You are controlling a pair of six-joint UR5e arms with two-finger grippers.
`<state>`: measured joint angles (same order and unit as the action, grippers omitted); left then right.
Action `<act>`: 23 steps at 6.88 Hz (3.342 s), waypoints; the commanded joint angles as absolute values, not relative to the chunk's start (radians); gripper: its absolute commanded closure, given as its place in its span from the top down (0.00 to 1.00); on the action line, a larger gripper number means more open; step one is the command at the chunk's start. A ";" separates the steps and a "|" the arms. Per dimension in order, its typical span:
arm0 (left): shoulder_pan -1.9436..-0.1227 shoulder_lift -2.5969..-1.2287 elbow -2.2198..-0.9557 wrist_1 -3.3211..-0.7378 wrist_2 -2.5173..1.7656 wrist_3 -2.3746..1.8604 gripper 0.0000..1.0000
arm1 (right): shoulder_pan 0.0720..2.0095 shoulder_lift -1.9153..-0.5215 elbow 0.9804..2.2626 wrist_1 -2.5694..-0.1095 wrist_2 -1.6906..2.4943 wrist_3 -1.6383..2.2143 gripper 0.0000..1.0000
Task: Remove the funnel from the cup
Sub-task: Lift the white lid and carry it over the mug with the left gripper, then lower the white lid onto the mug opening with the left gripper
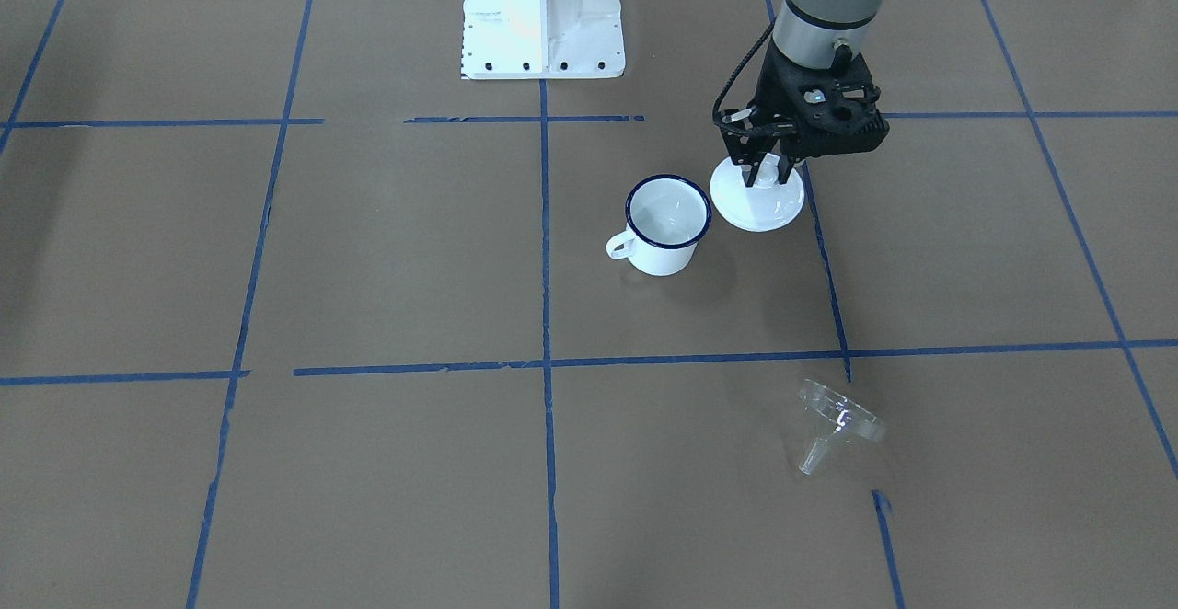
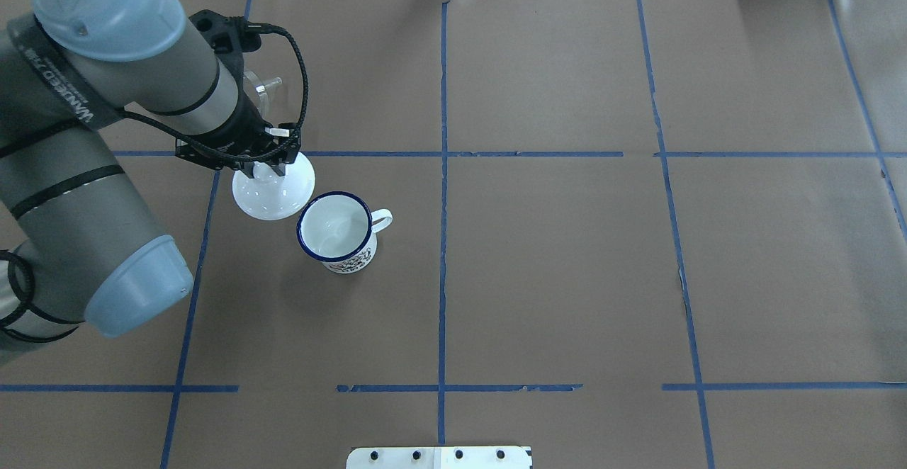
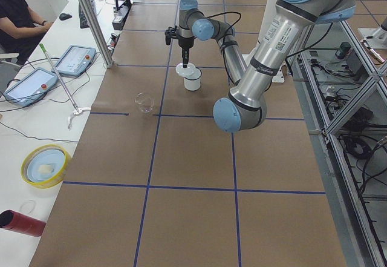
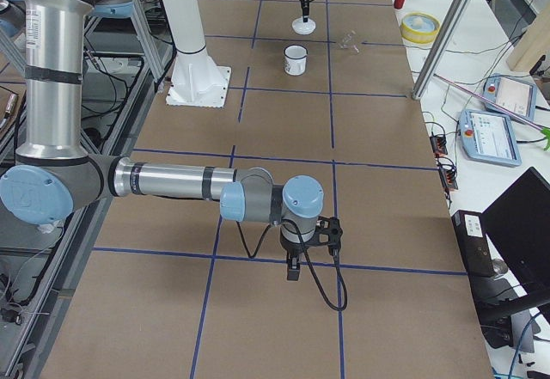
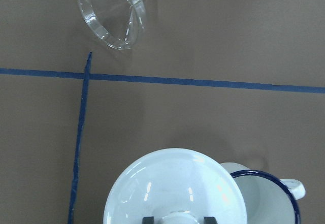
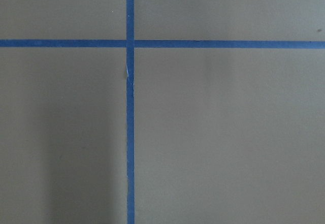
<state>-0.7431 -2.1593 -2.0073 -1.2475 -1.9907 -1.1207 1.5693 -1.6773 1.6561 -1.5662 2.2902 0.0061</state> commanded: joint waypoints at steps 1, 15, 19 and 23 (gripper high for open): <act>-0.687 -2.203 -1.948 -1.255 -1.990 -1.169 0.00 | 1.569 -1.678 1.657 -1.566 2.290 0.006 1.00; -0.655 -2.207 -1.839 -1.388 -1.983 -1.193 0.00 | 1.569 -1.677 1.655 -1.566 2.290 0.006 1.00; -0.653 -2.203 -1.841 -1.394 -1.985 -1.193 0.00 | 1.569 -1.677 1.657 -1.566 2.290 0.006 1.00; -0.647 -2.203 -1.844 -1.397 -1.985 -1.195 0.00 | 1.569 -1.677 1.655 -1.566 2.290 0.006 1.00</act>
<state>-0.6501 -2.2028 -1.8423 -1.3985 -1.9850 -1.1944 1.5693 -1.6777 1.6566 -1.5662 2.2902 0.0061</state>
